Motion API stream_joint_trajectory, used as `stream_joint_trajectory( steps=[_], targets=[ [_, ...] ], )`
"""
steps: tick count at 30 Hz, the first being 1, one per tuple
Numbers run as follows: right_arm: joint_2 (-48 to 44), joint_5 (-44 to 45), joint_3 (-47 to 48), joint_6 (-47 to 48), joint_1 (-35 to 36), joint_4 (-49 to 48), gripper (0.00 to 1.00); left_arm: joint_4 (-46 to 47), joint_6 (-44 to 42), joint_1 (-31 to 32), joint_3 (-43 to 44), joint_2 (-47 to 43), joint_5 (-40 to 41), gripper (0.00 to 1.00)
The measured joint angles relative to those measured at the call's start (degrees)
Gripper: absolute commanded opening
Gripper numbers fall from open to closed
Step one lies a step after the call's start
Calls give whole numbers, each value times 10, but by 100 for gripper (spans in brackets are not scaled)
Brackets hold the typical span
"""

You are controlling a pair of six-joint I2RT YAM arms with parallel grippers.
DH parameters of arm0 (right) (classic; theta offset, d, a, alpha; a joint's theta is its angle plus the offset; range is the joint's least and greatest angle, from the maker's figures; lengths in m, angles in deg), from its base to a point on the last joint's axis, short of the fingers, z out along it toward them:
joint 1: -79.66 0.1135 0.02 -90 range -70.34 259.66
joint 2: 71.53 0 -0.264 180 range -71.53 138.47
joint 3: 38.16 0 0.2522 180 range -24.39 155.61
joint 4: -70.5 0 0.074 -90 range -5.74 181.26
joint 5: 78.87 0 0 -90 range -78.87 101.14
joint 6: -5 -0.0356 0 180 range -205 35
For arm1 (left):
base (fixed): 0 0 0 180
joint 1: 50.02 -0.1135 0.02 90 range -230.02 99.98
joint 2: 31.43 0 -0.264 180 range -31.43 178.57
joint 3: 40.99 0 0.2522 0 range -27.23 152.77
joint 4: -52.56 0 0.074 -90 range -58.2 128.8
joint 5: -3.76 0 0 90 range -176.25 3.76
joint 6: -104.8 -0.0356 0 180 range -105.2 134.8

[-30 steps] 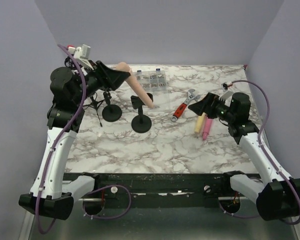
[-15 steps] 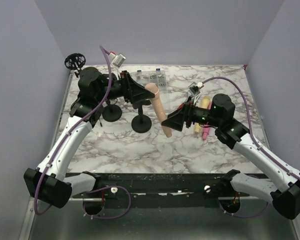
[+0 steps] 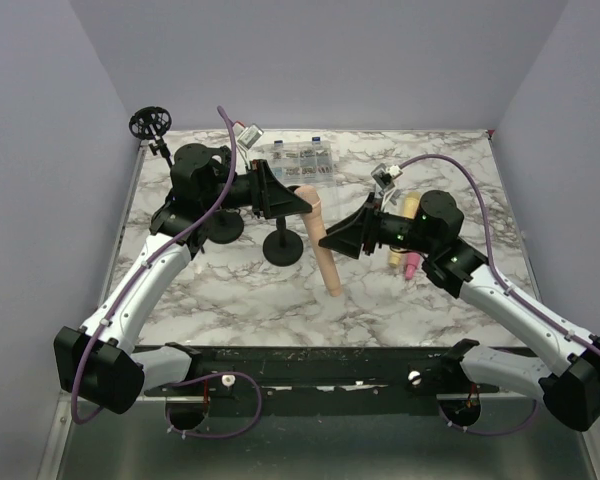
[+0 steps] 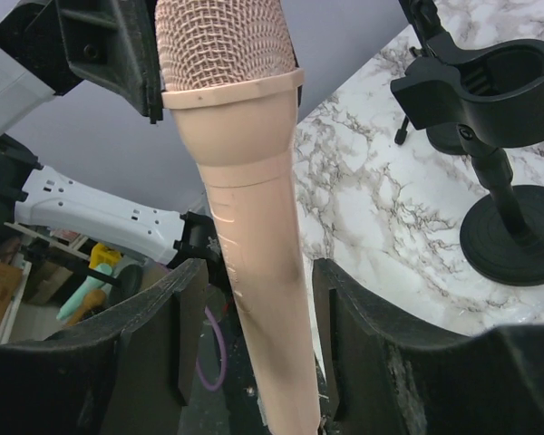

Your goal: Remove the microphone from the stand

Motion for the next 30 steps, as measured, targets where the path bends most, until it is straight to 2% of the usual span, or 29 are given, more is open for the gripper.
stream_joint_trajectory(
  steps=[14,22,26,28,29,30],
  targets=[
    [19,-11,-34,5,0,-71,53,4,0,0,-1,0,-2,0],
    [30,-20,-45,-10,0,-120,58,26,18,0,-9,2,-13,0],
    [31,-25,-47,-12,0,-132,43,38,25,1,-12,2,-17,0],
    [31,-28,-48,-16,0,-139,28,41,26,0,-13,2,-16,0],
    [31,-29,-48,-16,1,-141,20,42,28,1,-13,2,-17,3],
    [31,-30,-48,-16,2,-141,10,43,29,1,-13,2,-17,13]
  ],
)
